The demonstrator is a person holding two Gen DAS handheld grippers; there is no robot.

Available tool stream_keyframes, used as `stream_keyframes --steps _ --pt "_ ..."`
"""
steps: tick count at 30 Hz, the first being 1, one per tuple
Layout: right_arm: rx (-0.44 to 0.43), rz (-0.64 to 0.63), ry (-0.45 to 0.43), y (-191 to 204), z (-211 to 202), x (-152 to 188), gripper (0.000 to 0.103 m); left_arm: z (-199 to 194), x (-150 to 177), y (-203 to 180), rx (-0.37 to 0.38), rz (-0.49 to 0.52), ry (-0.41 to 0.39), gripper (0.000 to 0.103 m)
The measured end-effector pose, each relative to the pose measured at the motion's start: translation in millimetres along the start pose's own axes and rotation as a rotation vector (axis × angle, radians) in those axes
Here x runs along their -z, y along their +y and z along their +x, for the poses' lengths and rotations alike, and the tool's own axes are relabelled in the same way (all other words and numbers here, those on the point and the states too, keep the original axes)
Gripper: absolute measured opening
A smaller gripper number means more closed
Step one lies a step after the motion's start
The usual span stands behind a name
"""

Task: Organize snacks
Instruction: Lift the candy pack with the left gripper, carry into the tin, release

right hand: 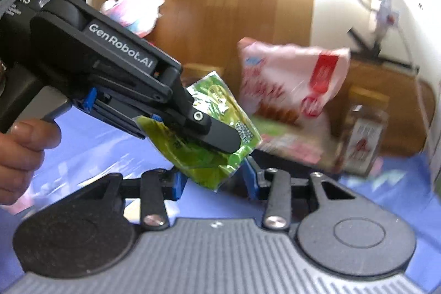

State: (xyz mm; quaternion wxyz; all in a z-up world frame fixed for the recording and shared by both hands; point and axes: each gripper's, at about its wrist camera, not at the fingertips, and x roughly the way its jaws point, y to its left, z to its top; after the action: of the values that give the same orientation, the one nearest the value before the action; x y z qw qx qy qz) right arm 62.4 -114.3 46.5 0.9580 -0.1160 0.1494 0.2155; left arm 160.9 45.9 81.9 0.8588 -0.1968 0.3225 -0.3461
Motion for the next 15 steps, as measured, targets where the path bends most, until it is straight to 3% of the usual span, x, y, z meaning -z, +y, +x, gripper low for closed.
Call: stream_keyframes --steps 4,7,11,12,15 --pt "0.048 -0.001 -0.006 -24.9 29.9 -13.1 0.045 27.7 -30.5 5.3 -0.036 0.025 -0.008 0.021" --pt "0.071 -0.010 0.010 -37.3 56.9 -18.9 0.046 47.2 -45.1 17.4 -0.104 0.028 -0.007 0.024" --pt "0.100 -0.007 0.052 -44.2 85.2 -14.7 0.052 63.1 -53.7 27.2 -0.309 0.083 -0.017 0.040" --pt "0.098 0.008 0.046 -46.1 85.6 -13.1 0.053 63.8 -54.5 25.4 -0.352 0.111 -0.020 0.039" --pt "0.095 0.026 0.018 -48.3 80.5 -9.8 0.060 70.3 -50.7 12.6 -0.523 0.269 -0.034 0.046"
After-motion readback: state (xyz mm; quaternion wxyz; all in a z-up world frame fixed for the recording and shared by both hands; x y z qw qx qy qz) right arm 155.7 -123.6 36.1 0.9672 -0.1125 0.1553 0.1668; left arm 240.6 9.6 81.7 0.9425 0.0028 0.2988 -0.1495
